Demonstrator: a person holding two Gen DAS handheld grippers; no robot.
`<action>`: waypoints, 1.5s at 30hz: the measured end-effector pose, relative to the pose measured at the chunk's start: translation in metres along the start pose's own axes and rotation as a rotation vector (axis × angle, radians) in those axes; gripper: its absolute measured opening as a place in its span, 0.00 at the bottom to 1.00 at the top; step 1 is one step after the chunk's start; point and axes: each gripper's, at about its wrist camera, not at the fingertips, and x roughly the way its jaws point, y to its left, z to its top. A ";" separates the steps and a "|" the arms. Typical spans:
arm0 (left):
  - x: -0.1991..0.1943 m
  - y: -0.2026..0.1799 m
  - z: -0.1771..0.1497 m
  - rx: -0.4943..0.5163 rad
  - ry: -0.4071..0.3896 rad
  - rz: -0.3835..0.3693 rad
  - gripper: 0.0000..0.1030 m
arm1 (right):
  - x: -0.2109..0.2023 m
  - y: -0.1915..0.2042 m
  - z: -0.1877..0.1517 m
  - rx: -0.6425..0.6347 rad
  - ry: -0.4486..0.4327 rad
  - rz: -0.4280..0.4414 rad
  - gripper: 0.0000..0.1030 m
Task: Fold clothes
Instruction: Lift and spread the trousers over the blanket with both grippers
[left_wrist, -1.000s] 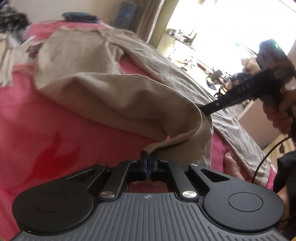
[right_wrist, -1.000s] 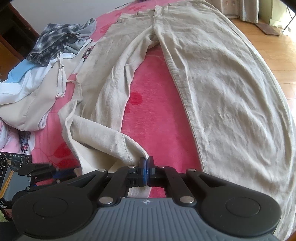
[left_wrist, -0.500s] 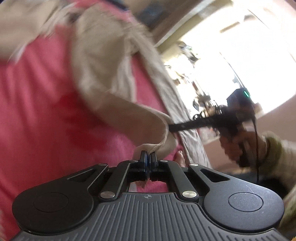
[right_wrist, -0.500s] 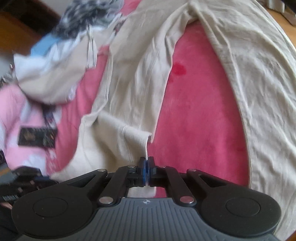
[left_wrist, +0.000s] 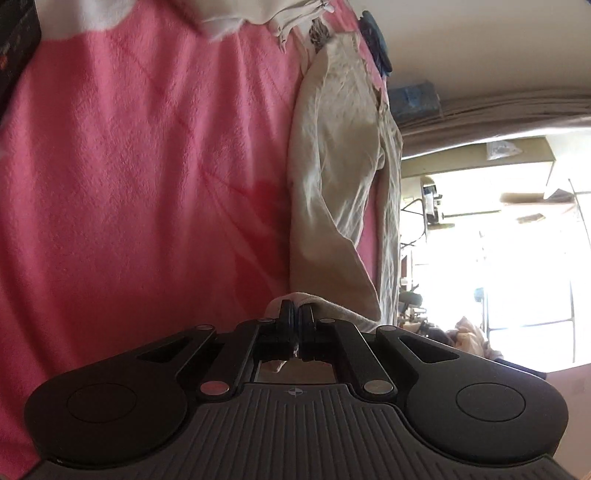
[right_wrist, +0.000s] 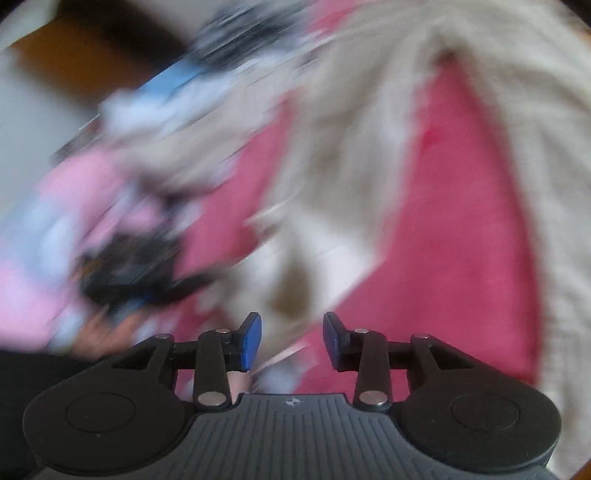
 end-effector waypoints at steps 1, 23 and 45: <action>0.002 0.001 0.000 -0.003 0.002 -0.003 0.00 | 0.007 0.007 -0.004 -0.050 0.048 0.036 0.45; -0.052 -0.094 0.003 0.476 0.158 -0.216 0.00 | 0.045 0.045 -0.014 -0.071 0.159 0.097 0.02; -0.082 -0.069 -0.015 0.485 0.193 -0.139 0.01 | 0.090 0.039 -0.057 -0.099 0.602 -0.083 0.36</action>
